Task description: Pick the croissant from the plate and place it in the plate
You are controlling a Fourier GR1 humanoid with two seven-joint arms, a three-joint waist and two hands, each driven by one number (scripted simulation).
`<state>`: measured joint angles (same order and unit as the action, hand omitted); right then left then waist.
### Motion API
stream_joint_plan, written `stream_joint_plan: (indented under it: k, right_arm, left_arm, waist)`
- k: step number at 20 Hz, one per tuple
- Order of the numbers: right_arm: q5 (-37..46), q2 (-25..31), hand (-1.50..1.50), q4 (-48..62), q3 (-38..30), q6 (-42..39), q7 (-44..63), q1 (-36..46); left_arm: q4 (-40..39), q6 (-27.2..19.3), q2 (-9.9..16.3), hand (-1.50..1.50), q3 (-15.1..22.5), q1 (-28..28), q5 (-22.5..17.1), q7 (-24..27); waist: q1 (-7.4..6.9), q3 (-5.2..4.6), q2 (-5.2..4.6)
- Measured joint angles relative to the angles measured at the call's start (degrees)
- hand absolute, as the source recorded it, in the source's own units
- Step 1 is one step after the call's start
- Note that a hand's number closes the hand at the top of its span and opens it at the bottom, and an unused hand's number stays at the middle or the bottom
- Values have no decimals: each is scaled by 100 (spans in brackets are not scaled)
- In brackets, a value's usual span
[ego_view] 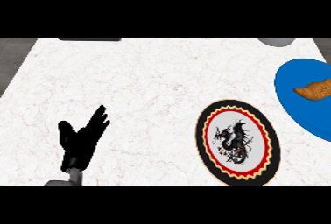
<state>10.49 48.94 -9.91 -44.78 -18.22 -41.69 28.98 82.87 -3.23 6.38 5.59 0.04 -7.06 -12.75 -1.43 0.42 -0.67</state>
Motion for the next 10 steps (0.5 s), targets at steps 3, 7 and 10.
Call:
stream_joint_plan:
  k: [3,7,10]
  right_arm:
    - [43,75,-150,-20,85,-289,-189,-314]
    - [159,17,-150,-128,269,-209,-427,-718]
    - [223,65,-150,-188,390,-183,-528,-935]
  left_arm:
    - [36,47,31,0,-21,56,-10,34]
    - [-11,57,26,0,-67,25,-10,31]
    - [-130,83,32,0,-146,-58,-35,35]
  waist:
    - [8,-2,5]
    - [41,-6,22]
    - [62,-4,36]
